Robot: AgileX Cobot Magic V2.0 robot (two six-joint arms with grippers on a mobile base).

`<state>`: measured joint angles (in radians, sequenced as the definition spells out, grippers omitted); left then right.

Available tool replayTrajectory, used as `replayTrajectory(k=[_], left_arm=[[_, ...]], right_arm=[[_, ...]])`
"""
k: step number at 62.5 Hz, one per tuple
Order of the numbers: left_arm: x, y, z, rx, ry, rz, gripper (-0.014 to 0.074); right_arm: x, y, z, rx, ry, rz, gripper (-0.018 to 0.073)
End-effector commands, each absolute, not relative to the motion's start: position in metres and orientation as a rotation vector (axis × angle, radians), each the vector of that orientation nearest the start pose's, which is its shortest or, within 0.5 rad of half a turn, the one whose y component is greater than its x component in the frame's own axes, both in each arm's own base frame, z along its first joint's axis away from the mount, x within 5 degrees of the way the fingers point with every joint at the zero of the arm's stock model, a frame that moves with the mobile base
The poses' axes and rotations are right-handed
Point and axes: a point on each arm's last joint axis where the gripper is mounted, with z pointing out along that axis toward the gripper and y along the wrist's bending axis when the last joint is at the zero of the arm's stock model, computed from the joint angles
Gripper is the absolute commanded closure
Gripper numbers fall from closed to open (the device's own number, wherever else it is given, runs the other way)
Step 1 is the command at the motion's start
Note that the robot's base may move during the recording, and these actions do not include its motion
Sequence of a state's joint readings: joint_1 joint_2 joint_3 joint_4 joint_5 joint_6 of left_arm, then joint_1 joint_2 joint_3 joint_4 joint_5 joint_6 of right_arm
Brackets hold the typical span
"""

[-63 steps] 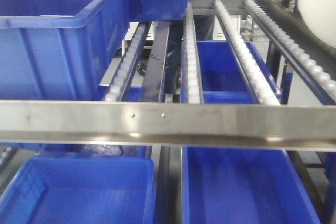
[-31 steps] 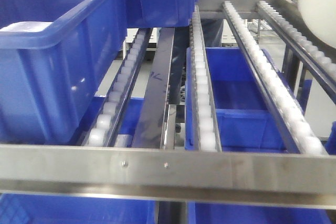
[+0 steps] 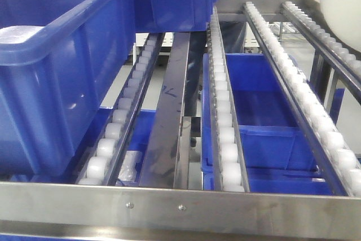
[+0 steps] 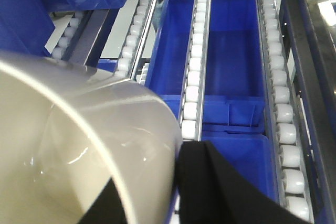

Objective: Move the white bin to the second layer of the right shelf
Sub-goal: 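Drive up to the roller rack holding the white bin, then swing the right gripper forward, bringing the white bin over the second-level rollers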

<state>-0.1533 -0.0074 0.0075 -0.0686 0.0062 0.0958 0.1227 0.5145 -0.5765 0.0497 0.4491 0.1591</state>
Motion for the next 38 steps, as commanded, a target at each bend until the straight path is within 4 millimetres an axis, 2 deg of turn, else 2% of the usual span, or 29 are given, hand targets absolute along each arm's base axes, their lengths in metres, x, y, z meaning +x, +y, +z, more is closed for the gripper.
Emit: replayTrajectory(k=[1, 38], left_arm=[[0.055, -0.0081, 0.2078, 0.117, 1.42, -0.113, 0.0512], [0.055, -0.0081, 0.2078, 0.117, 1.42, -0.113, 0.0512]], right_arm=[[0.1048, 0.0137, 0.3467, 0.069, 1.744, 0.253, 0.0503], [0.1048, 0.0137, 0.3467, 0.069, 1.744, 0.253, 0.0503]])
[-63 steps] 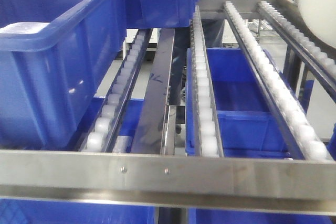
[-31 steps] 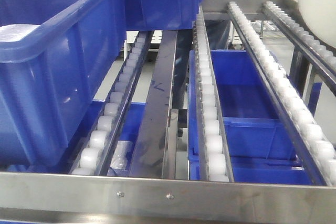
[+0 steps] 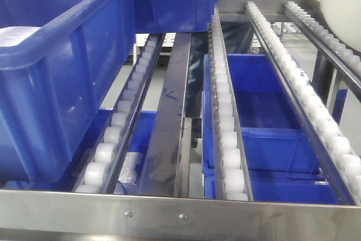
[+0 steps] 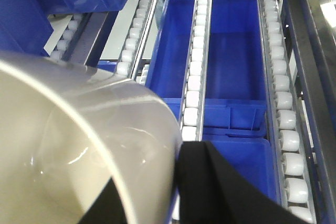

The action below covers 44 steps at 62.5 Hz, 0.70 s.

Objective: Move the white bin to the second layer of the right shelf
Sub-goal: 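Swing the right gripper forward, bringing the white bin over the second-level rollers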

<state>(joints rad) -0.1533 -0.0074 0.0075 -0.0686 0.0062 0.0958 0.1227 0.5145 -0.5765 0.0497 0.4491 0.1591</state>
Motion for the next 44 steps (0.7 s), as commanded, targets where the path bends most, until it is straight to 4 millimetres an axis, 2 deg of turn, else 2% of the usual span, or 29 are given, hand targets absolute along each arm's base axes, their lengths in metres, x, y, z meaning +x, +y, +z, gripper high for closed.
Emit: replayTrajectory(k=[1, 44], left_arm=[[0.055, -0.0081, 0.2078, 0.117, 1.42, -0.113, 0.0512], [0.055, -0.0081, 0.2078, 0.117, 1.42, -0.113, 0.0512]], right_arm=[[0.1048, 0.0137, 0.3467, 0.069, 1.744, 0.253, 0.0503], [0.1048, 0.0137, 0.3467, 0.069, 1.744, 0.253, 0.0503]])
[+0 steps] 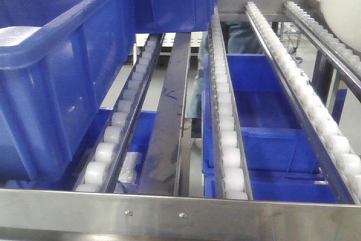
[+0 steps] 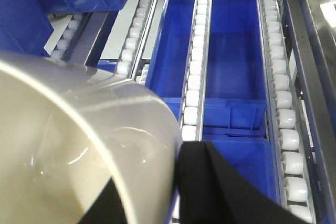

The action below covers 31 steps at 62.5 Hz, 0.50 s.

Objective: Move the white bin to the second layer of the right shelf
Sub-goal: 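Swing the right gripper forward, bringing the white bin over the second-level rollers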

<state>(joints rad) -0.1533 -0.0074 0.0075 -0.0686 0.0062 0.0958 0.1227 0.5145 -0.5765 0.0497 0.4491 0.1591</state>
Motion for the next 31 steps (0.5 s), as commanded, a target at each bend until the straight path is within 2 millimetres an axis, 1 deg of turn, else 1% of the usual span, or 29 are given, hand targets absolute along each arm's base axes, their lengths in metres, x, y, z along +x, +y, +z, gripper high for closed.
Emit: replayTrajectory(k=[1, 19, 25, 31], left_arm=[[0.055, -0.008, 0.208, 0.117, 1.42, -0.113, 0.0512], [0.055, -0.008, 0.208, 0.117, 1.42, -0.113, 0.0512], [0.055, -0.008, 0.208, 0.117, 1.42, -0.113, 0.0512], [0.055, -0.008, 0.208, 0.117, 1.42, -0.113, 0.0512]], right_arm=[[0.105, 0.014, 0.347, 0.069, 1.744, 0.253, 0.0503], [0.107, 0.014, 0.347, 0.069, 1.734, 0.253, 0.0503], [0.118, 0.015, 0.343, 0.072, 1.771, 0.249, 0.0503], [0.138, 0.017, 0.335, 0.076, 1.858, 0.241, 0.0503]])
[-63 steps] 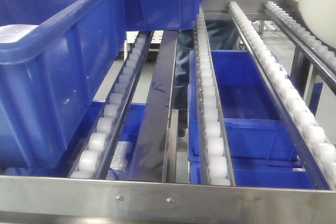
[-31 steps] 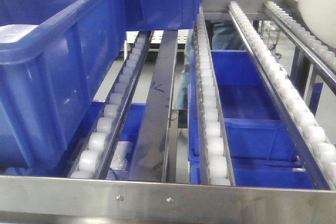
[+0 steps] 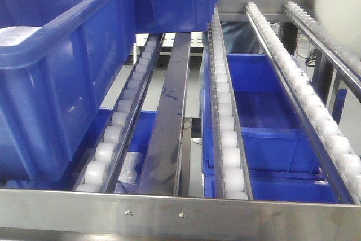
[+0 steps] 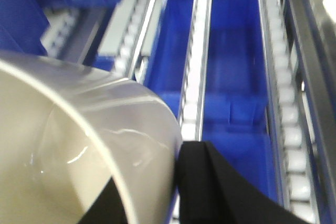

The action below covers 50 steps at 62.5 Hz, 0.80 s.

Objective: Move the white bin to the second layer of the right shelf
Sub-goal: 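Swing the right gripper forward, bringing the white bin over the second-level rollers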

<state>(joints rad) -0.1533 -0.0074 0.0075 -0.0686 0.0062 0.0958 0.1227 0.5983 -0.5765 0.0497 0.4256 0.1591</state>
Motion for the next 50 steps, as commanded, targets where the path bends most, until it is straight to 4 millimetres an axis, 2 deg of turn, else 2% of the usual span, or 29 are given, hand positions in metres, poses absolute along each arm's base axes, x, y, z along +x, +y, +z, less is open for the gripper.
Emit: replayTrajectory(k=[1, 12, 24, 37, 50], left_arm=[[0.055, -0.008, 0.208, 0.117, 1.42, -0.113, 0.0512], [0.055, -0.008, 0.208, 0.117, 1.42, -0.113, 0.0512], [0.055, -0.008, 0.208, 0.117, 1.42, -0.113, 0.0512], [0.055, -0.008, 0.208, 0.117, 1.42, -0.113, 0.0512], [0.055, -0.008, 0.208, 0.117, 1.42, -0.113, 0.0512]], right_arm=[[0.144, 0.018, 0.333, 0.077, 1.88, 0.238, 0.0503], [0.194, 0.026, 0.322, 0.075, 2.041, 0.229, 0.0503], [0.233, 0.033, 0.307, 0.094, 2.189, 0.235, 0.0503], [0.252, 0.037, 0.285, 0.124, 2.327, 0.246, 0.0503], [0.251, 0.043, 0.281, 0.097, 2.365, 0.254, 0.0503]])
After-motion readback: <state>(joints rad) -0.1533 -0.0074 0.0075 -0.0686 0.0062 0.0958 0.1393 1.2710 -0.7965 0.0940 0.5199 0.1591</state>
